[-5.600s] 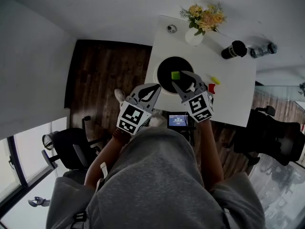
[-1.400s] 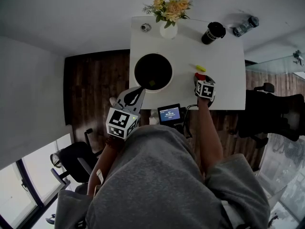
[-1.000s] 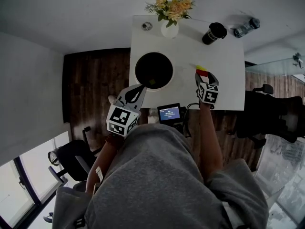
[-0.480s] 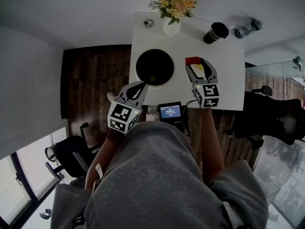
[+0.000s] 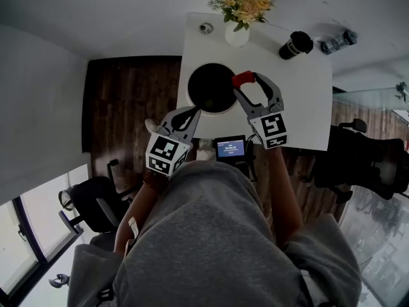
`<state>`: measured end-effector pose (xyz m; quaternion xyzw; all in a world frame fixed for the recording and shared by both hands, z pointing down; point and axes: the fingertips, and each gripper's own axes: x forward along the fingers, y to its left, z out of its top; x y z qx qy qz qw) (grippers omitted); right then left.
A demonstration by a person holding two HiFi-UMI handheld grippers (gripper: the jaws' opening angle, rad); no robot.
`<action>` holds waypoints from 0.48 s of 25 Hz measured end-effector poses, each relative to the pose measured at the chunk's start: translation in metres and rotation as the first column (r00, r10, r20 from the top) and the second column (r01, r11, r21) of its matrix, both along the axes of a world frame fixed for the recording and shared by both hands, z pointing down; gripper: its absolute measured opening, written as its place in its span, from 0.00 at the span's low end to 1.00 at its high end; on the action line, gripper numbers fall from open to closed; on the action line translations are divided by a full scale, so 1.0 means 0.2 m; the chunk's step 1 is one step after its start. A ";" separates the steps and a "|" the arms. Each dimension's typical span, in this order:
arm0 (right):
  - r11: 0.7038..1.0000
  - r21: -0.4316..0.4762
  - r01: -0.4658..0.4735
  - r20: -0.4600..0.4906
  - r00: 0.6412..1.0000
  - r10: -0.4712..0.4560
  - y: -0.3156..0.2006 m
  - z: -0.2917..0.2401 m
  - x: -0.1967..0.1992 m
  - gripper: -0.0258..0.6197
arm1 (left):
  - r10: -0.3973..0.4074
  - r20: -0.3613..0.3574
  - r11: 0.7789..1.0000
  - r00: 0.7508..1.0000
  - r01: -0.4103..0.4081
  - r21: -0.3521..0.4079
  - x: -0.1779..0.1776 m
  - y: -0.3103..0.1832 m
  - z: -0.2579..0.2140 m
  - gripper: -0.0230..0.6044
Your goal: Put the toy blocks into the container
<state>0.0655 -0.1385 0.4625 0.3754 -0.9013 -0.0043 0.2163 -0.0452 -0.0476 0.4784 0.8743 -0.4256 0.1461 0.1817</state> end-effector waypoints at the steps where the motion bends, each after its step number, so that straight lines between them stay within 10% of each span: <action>1: 1.000 -0.005 0.017 0.005 1.000 -0.017 0.01 0.00 -0.03 0.47 | -0.005 0.000 1.000 1.000 0.005 0.000 -0.01 0.00 0.00 0.04; 12: 0.989 -0.064 0.131 -0.012 0.991 -0.132 0.06 0.10 -0.19 0.47 | -0.005 0.014 1.000 1.000 0.005 0.007 -0.02 0.01 0.02 0.04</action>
